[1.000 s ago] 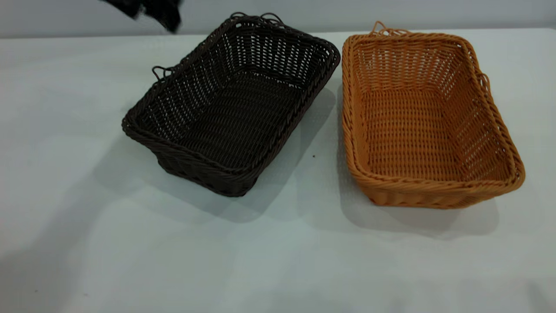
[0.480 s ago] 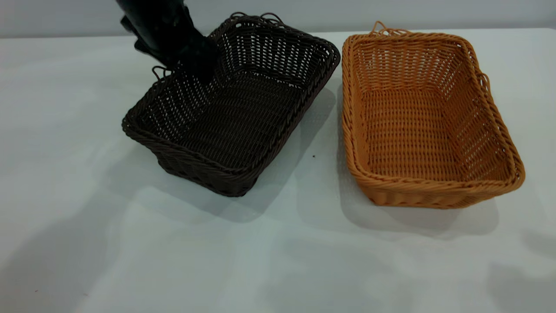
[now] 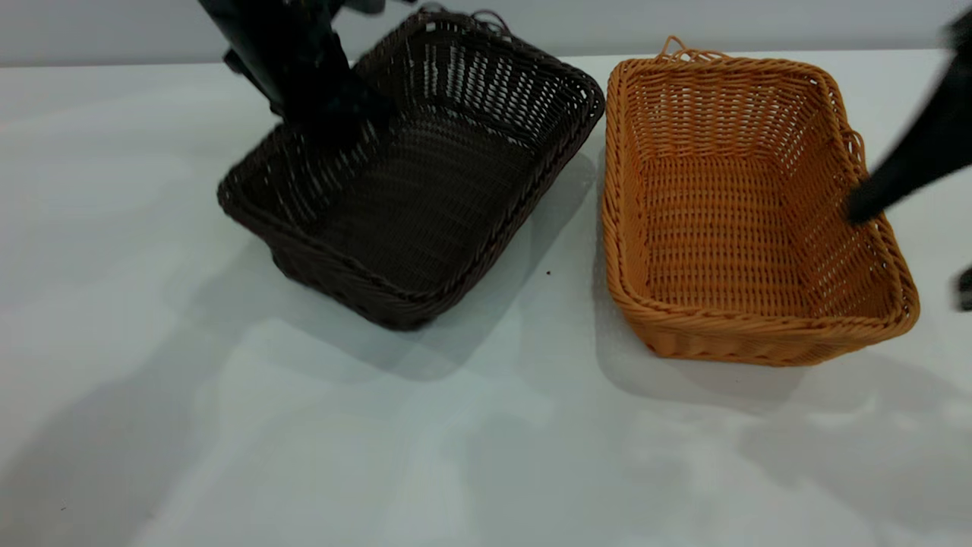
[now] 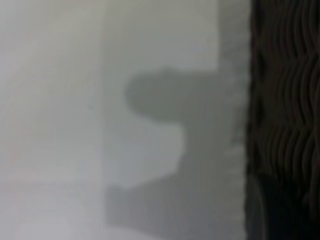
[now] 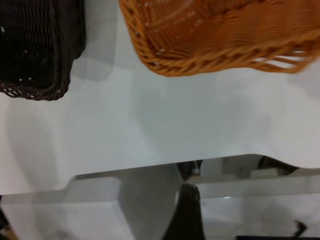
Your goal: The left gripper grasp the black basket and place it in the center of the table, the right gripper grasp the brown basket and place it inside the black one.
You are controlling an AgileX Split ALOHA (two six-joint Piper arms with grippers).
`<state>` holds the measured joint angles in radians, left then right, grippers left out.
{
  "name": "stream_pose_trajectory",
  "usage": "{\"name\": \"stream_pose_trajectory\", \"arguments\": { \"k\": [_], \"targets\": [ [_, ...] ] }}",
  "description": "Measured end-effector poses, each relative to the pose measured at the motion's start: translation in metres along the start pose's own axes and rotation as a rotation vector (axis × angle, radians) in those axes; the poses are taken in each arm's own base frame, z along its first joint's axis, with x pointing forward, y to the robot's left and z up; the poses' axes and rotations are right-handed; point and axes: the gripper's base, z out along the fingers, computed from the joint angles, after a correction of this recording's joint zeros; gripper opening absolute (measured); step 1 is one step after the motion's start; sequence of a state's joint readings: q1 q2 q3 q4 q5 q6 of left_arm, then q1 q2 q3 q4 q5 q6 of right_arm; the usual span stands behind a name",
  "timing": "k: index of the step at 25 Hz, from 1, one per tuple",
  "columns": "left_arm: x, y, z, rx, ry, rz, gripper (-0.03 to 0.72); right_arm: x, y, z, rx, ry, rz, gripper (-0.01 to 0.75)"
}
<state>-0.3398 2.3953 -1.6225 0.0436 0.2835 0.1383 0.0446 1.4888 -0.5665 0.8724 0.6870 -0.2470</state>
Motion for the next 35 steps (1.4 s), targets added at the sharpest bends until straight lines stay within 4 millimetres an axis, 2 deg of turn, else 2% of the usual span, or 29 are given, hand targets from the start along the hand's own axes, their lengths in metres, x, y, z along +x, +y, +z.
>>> {"name": "stream_pose_trajectory", "arguments": {
  "k": [2, 6, 10, 13, 17, 21, 29, 35],
  "targets": [
    [-0.008, 0.010, -0.017, -0.016, -0.026, -0.005, 0.081, -0.007, 0.007, 0.018, -0.027, 0.031, 0.076, 0.583],
    [-0.023, 0.044, -0.059, -0.067, -0.104, -0.055, 0.081, -0.017, 0.008, 0.052, -0.081, 0.087, 0.306, 0.583],
    [-0.028, 0.071, -0.087, -0.108, -0.159, -0.098, 0.081, -0.024, -0.006, 0.080, -0.069, 0.097, 0.473, 0.583],
    [-0.027, 0.078, -0.091, -0.116, -0.162, -0.110, 0.081, -0.029, -0.016, 0.097, -0.034, 0.098, 0.526, 0.583],
    [-0.024, 0.082, -0.091, -0.120, -0.147, -0.113, 0.081, -0.043, -0.019, 0.111, -0.013, 0.077, 0.530, 0.583],
    [-0.023, 0.084, -0.091, -0.125, -0.147, -0.116, 0.081, -0.054, -0.022, 0.113, 0.001, 0.032, 0.535, 0.570],
    [-0.026, 0.085, -0.092, -0.132, -0.176, -0.111, 0.081, -0.071, -0.039, 0.107, 0.065, -0.107, 0.582, 0.474],
    [-0.027, 0.085, -0.092, -0.134, -0.183, -0.110, 0.081, -0.074, -0.052, 0.125, 0.114, -0.091, 0.595, 0.425]
  ]
}}
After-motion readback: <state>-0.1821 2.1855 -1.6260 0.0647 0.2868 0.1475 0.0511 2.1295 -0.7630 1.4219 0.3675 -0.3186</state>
